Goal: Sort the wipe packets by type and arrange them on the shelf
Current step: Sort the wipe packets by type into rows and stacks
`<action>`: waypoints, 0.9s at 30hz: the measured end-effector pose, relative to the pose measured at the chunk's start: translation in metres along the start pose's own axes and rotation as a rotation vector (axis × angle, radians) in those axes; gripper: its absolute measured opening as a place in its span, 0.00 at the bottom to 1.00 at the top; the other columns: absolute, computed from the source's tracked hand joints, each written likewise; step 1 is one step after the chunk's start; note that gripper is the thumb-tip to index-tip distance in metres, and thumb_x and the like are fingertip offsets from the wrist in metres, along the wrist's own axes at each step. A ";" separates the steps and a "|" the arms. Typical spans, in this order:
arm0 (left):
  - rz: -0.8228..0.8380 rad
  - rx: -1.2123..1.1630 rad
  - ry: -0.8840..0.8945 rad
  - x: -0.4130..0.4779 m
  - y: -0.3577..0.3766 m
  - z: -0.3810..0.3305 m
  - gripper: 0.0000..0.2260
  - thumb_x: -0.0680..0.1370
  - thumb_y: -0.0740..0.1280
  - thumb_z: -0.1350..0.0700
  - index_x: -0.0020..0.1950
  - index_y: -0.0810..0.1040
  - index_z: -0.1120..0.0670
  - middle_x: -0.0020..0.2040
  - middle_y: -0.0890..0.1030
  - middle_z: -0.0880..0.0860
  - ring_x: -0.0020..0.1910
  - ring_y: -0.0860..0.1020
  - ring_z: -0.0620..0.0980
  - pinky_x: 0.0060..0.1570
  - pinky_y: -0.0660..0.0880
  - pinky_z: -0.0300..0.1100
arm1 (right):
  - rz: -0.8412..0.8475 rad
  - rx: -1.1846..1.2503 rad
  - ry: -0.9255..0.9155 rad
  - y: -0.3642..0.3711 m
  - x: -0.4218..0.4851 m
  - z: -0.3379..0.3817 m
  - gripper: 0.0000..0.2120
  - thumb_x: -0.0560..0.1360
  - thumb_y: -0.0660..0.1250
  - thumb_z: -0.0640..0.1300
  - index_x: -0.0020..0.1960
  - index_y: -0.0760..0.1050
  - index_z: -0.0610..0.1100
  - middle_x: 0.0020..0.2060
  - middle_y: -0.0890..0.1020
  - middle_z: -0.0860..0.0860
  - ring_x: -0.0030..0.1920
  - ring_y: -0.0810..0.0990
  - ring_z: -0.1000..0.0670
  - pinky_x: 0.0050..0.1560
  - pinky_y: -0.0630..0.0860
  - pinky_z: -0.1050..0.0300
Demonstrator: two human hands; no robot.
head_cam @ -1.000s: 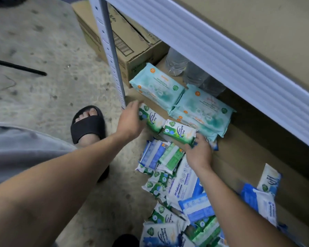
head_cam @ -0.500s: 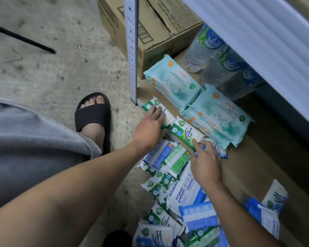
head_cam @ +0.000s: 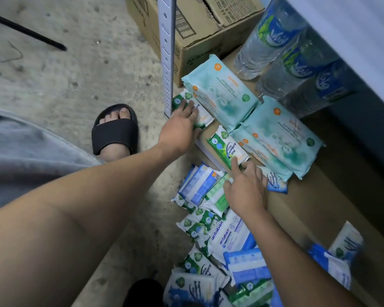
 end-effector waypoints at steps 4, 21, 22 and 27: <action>0.005 -0.060 0.002 0.003 -0.001 0.007 0.28 0.83 0.63 0.47 0.80 0.61 0.57 0.82 0.56 0.55 0.81 0.49 0.55 0.77 0.55 0.49 | 0.011 0.010 -0.002 -0.001 0.007 0.014 0.32 0.79 0.63 0.53 0.79 0.56 0.49 0.65 0.67 0.44 0.65 0.65 0.42 0.66 0.62 0.44; -0.011 0.042 0.077 -0.024 0.022 -0.023 0.24 0.82 0.61 0.43 0.76 0.69 0.52 0.80 0.61 0.53 0.80 0.51 0.60 0.77 0.50 0.61 | -0.110 0.122 -0.057 0.001 -0.012 -0.063 0.25 0.75 0.69 0.39 0.72 0.72 0.44 0.71 0.73 0.47 0.68 0.71 0.42 0.67 0.70 0.42; -0.014 0.033 0.087 -0.028 0.024 -0.026 0.24 0.82 0.62 0.43 0.75 0.70 0.52 0.80 0.61 0.53 0.80 0.51 0.60 0.76 0.50 0.61 | -0.089 0.098 -0.078 0.001 -0.012 -0.067 0.26 0.75 0.69 0.38 0.73 0.71 0.44 0.71 0.72 0.46 0.68 0.70 0.41 0.66 0.70 0.42; -0.054 -0.062 0.152 -0.056 0.031 -0.038 0.20 0.80 0.67 0.49 0.70 0.75 0.52 0.77 0.67 0.53 0.78 0.60 0.60 0.74 0.58 0.61 | -0.025 0.106 -0.065 0.003 -0.009 -0.073 0.30 0.74 0.70 0.35 0.74 0.67 0.43 0.64 0.72 0.43 0.65 0.70 0.41 0.65 0.70 0.47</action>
Point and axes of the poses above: each hand's wrist, its own x-axis towards the middle knuckle, its own y-axis out of the palm, z = x × y, the point moved 4 cm from there along x, towards the middle knuckle
